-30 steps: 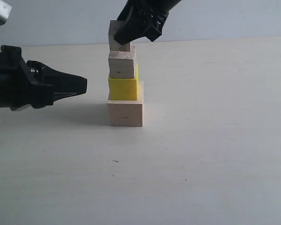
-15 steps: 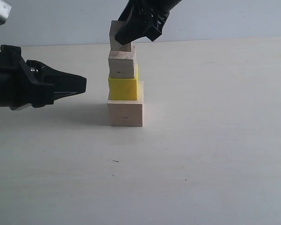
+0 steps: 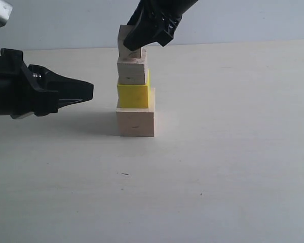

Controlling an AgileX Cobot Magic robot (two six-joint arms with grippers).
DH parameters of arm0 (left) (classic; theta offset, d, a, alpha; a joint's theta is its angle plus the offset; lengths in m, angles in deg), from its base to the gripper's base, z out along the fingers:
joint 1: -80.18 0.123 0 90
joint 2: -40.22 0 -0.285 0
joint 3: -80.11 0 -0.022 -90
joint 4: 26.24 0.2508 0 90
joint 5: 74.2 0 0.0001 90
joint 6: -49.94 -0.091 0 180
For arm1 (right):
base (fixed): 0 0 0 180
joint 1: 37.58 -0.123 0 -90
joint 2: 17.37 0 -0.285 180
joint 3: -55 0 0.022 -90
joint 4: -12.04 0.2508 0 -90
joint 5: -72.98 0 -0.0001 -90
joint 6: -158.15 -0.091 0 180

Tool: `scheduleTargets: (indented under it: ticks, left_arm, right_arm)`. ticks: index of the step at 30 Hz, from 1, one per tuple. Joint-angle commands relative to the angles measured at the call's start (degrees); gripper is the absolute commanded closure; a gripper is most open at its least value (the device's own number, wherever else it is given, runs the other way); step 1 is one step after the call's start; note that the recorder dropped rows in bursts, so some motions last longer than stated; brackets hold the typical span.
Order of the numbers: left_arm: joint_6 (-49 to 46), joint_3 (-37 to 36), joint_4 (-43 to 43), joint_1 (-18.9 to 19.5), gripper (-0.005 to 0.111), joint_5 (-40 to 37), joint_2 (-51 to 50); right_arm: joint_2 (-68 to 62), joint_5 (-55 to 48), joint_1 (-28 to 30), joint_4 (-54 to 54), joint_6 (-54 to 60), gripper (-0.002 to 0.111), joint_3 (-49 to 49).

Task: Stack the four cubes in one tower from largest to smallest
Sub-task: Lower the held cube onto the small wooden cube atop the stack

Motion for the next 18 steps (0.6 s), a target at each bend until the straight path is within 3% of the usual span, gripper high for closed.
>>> scheduleTargets:
  ticks: [1, 18]
  left_arm:
    - [-0.07, -0.04, -0.25, -0.38, 0.107, -0.50, 0.38]
    - [-0.07, -0.04, -0.25, -0.38, 0.107, -0.50, 0.38]
  right_arm:
    - [0.08, 0.15, -0.06, 0.96, -0.36, 0.108, -0.37]
    - [0.08, -0.33, -0.06, 0.96, -1.22, 0.108, -0.37]
